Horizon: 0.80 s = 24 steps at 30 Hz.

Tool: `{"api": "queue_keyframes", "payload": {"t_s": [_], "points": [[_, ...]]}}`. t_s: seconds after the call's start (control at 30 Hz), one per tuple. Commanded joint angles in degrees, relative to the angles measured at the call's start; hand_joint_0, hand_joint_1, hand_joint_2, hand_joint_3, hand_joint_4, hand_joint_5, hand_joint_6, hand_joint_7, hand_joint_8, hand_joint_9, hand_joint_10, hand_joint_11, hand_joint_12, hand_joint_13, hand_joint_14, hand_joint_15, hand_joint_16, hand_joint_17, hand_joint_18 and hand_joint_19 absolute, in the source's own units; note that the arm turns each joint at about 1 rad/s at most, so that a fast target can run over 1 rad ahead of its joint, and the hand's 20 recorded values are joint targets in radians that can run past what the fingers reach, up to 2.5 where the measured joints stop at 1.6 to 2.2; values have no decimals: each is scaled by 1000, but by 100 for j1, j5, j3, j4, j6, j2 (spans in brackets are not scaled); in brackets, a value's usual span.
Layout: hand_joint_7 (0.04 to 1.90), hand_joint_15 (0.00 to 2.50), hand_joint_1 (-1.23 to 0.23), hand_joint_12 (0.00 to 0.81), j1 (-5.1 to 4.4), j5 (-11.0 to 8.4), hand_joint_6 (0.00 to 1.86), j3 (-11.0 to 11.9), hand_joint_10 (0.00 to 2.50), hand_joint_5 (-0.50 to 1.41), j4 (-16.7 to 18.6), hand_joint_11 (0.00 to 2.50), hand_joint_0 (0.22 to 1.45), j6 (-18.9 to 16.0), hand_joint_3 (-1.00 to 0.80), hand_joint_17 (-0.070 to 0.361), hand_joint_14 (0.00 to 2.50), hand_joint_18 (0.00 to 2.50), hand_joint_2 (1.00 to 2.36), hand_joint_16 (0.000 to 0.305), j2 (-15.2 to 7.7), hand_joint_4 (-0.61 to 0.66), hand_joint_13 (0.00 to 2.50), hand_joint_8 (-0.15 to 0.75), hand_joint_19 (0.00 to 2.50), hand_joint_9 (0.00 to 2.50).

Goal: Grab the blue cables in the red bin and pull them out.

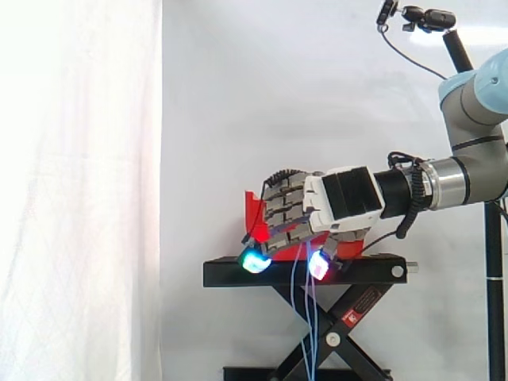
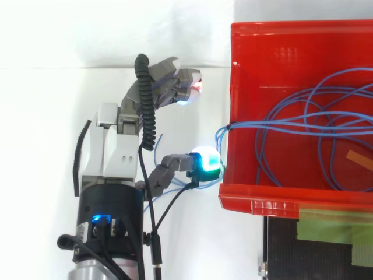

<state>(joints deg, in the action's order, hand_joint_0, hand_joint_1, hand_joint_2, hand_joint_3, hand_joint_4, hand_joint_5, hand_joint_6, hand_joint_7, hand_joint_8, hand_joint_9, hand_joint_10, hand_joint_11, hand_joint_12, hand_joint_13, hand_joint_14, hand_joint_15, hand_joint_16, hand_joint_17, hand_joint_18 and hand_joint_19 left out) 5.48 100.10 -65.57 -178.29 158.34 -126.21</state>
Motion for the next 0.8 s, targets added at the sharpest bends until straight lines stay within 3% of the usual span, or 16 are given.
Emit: {"api": "queue_keyframes", "payload": {"t_s": [0.0,0.27,0.33,0.43,0.53,0.77], "points": [[531,593,-1021,342,-12,-17,13,0,26,579,14,901,753,-9,-1000,105,22,476,1000,47,0,50,657,233,477,735],[537,587,-1018,341,-12,-87,13,-9,24,578,5,893,754,-97,-1000,105,22,474,1000,47,0,49,659,230,480,737],[543,592,-1019,341,-12,-96,12,-264,24,582,58,883,755,-124,-1000,105,21,474,1000,46,0,54,658,231,480,737],[548,596,-1019,340,-12,-140,13,-369,24,588,348,891,755,-168,-1000,105,22,475,1000,47,0,50,657,233,477,737],[550,597,-1019,341,-12,-131,13,-369,24,591,550,893,755,-168,-1000,105,22,475,1000,47,0,52,658,232,477,738],[546,593,-1018,342,6,-122,13,-325,23,591,532,894,754,-168,-1000,105,21,475,1000,46,0,54,660,232,476,740]]}}
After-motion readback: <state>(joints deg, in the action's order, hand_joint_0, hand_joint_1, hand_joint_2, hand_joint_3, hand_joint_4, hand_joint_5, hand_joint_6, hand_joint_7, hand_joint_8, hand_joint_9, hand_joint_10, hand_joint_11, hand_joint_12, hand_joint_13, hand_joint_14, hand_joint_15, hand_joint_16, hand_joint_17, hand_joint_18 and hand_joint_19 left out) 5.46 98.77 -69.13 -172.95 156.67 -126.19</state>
